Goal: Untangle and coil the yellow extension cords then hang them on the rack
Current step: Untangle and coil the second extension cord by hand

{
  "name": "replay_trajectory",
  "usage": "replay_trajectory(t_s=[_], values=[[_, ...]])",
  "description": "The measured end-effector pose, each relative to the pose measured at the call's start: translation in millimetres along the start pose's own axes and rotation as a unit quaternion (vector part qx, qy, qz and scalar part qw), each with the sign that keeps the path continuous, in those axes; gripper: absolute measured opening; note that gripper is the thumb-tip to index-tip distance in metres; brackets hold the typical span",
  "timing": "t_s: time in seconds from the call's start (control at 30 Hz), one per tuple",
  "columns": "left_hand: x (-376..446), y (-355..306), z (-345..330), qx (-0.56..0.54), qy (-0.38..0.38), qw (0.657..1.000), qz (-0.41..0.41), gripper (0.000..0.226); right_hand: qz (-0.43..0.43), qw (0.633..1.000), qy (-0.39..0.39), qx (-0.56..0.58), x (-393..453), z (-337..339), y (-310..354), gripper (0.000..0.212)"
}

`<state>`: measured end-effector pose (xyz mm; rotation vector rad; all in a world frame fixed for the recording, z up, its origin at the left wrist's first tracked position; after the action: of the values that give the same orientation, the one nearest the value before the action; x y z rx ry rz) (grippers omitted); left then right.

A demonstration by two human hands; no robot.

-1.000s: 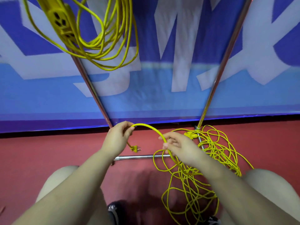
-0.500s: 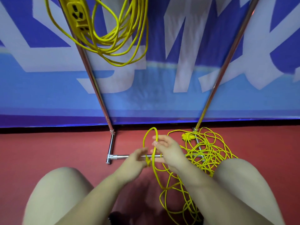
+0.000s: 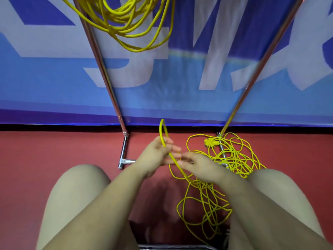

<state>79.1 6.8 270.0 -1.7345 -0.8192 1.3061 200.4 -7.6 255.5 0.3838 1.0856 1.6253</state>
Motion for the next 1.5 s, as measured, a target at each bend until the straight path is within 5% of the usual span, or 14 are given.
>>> replay_trajectory(t_s=[0.13, 0.3, 0.4, 0.5, 0.6, 0.77, 0.87, 0.97, 1.07, 1.2, 1.3, 1.37, 1.43, 1.5], values=[[-6.0, -23.2, 22.2, -0.143, -0.056, 0.988, -0.01, 0.018, 0.012, 0.986, 0.057, -0.153, -17.0, -6.5, -7.9, 0.015], [-9.3, -26.4, 51.7, -0.337, -0.105, 0.936, -0.009, 0.011, 0.007, 0.989, -0.04, -0.14, -25.4, 15.2, -11.3, 0.009], [-10.8, -10.0, 38.6, -0.244, -0.059, 0.966, 0.062, 0.02, 0.03, 0.991, -0.121, 0.056, -30.1, 27.9, 1.9, 0.013], [-18.2, 18.0, -1.6, -0.06, 0.036, 0.99, 0.121, 0.025, 0.016, 0.967, -0.119, 0.224, -33.4, 23.7, 14.3, 0.013], [-36.1, 42.8, -45.1, 0.168, 0.151, 0.969, 0.098, 0.035, -0.025, 0.926, -0.127, 0.356, -37.2, 18.3, 18.7, 0.013], [-53.1, 54.9, -64.7, 0.221, 0.206, 0.949, 0.084, 0.025, -0.047, 0.889, -0.17, 0.423, -44.4, 27.7, 10.9, 0.006], [-47.0, 37.3, -45.4, 0.155, 0.116, 0.98, 0.053, 0.023, -0.063, 0.928, -0.124, 0.347, -45.3, 25.5, 4.1, 0.021], [-45.7, 13.8, -25.4, -0.01, 0.038, 0.998, 0.048, 0.019, -0.026, 0.996, -0.018, 0.082, -52.6, 8.0, 4.6, 0.027], [-53.8, -6.2, -12.6, -0.201, 0.011, 0.979, 0.035, 0.016, 0.016, 0.999, 0.035, -0.001, -62.0, -8.3, 8.0, 0.017], [-58.6, 2.9, 14.3, -0.314, -0.034, 0.948, 0.038, 0.012, 0.038, 0.998, -0.008, -0.059, -63.3, 1.3, 6.6, 0.008], [-50.6, 34.9, 30.0, -0.085, -0.071, 0.984, 0.139, 0.023, 0.031, 0.996, -0.085, -0.019, -62.3, 18.9, -1.3, 0.015], [-43.0, 52.2, 44.1, 0.141, -0.128, 0.965, 0.178, 0.035, 0.037, 0.991, -0.124, -0.032, -62.0, 30.0, -4.0, 0.015], [-35.1, 54.0, 56.8, 0.316, -0.209, 0.916, 0.131, 0.038, 0.04, 0.989, -0.137, -0.039, -59.8, 34.3, -6.0, 0.013], [-29.0, 37.3, 43.8, 0.398, -0.201, 0.895, -0.025, 0.047, 0.049, 0.988, -0.144, -0.024, -56.3, 33.6, -5.9, 0.013]])
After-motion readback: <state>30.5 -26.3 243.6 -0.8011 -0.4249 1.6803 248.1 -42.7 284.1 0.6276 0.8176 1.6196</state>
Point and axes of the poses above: each hand's wrist, its own x-axis towards the middle knuckle, its own z-axis out of the back of the hand, y = z × x, the point moved 7 cm from there along x, towards the middle knuckle, and after that the axes turned 5 degrees about z, right-handed, at the moved point
